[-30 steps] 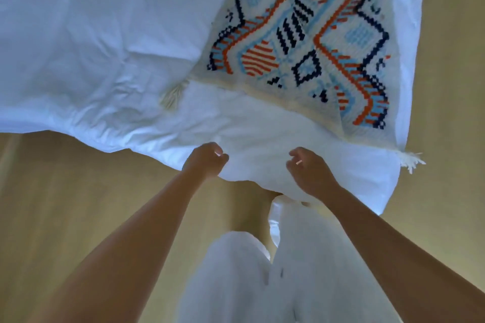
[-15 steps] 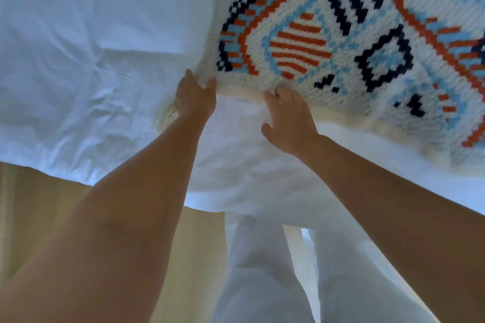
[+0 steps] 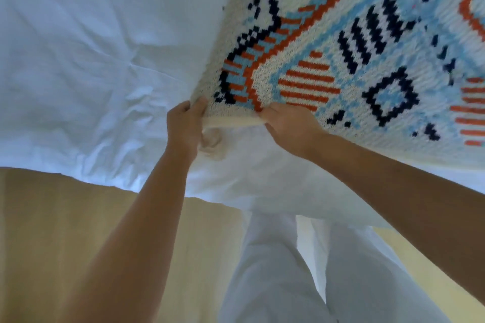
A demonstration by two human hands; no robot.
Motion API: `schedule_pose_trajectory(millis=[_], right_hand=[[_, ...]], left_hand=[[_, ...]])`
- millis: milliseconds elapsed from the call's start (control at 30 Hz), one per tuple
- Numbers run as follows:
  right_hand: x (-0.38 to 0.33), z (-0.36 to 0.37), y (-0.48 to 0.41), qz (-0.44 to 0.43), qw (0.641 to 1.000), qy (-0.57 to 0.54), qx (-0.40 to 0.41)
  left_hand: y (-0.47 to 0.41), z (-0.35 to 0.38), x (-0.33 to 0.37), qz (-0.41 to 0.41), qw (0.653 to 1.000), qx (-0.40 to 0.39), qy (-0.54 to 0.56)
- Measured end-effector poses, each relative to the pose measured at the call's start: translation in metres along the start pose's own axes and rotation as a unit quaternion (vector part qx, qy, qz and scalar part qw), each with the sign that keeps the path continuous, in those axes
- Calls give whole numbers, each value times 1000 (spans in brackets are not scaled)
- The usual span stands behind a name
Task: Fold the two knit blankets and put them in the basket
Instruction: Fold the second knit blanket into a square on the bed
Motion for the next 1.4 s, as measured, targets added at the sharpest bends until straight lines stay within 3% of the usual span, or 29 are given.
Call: schedule_pose_trajectory(millis=[133,300,400,500,567,667,767,900,1067,1133,1267,1400], right_hand=[[-70,38,15,-58,995,-22,-78],[-74,79,5,3,991,-32,-130],[-55,66,15,43,987,-84,-133],[-19,39,51,117,984,-117,-62],[13,23,88,173,979,-110,-23],[70,7,154,269,960,-68,-21],[122,-7,217,340,940,-11,-33],[187,-16,281,374,924,56,-58],[262,-20,326,326,935,138,-14],[280,-19,339,303,940,155,-23],[299,-23,367,290,953,78,-32],[283,-18,402,232,972,25,7]], left_hand=[[20,-69,-68,-6,986,80,-148],[11,-67,-84,3,962,129,-239],[11,-42,-62,70,931,111,-340],[39,4,-31,237,891,78,-379],[65,51,-23,332,854,2,-400],[113,131,-27,396,796,-154,-431],[157,204,-35,408,739,-249,-476],[192,285,-29,399,699,-261,-532],[222,371,-30,396,661,-196,-606],[226,388,-32,372,670,-146,-626],[234,397,-32,337,748,-103,-562],[267,379,-61,374,740,-103,-550]])
Point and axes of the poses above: each hand's wrist, its own y-axis away from the middle knuckle, its own z-axis out of the palm, x = y × z, the point moved 6 cm from there along -y, towards the middle knuckle, and after that the axes turned 6 degrees about -z, right-handed, at the moved point
